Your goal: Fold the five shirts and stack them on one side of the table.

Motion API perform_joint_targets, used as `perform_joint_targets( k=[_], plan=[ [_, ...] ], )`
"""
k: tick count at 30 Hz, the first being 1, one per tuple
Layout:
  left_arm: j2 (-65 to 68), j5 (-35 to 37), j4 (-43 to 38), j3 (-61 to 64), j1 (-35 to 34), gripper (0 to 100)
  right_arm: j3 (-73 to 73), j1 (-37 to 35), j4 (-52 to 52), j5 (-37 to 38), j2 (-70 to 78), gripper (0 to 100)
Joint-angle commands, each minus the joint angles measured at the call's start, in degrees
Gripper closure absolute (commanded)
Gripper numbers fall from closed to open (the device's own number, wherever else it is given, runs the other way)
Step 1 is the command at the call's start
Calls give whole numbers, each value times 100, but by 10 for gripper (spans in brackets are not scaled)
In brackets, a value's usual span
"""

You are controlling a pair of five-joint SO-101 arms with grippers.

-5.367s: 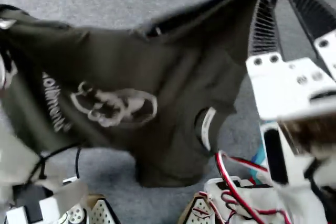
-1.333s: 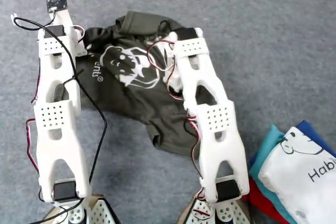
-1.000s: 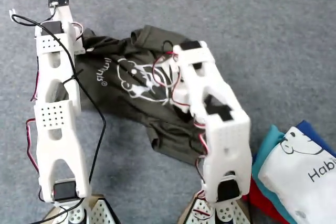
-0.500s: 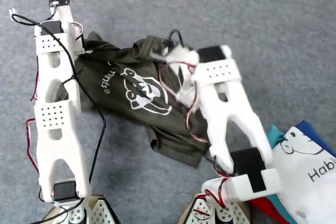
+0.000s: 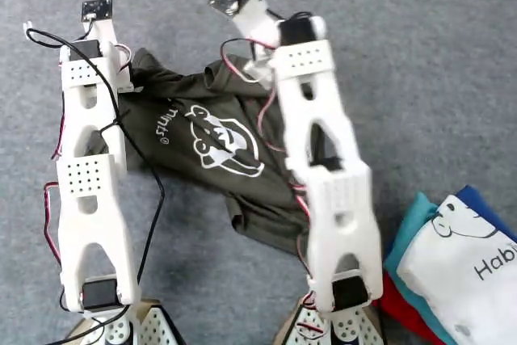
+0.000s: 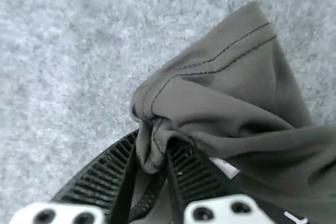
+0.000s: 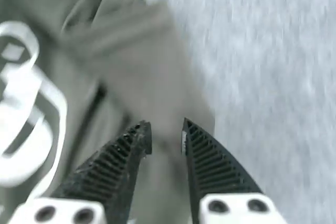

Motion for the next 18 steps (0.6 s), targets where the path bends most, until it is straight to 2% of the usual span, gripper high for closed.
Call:
perform_joint_targets(
  k=[1,4,8,13,17,18],
  plan=[
    [-101,-35,-70,-281,35,981,-2475,-154,-352,35,1578,879],
    [-101,-35,-70,-281,35,981,-3442,-207,-642,-141,2536,879],
    [-101,-35,-70,-281,35,981,-2897,-48,-1187,-659,2695,880],
    [-101,-35,-70,-281,44,981,-2580,92,-941,-738,2510,889],
    [-101,-35,-97,-281,44,981,-2571,171,-545,-730,2387,998],
    [-92,-35,-105,-281,44,981,-2607,215,-413,-747,2378,988]
  ],
)
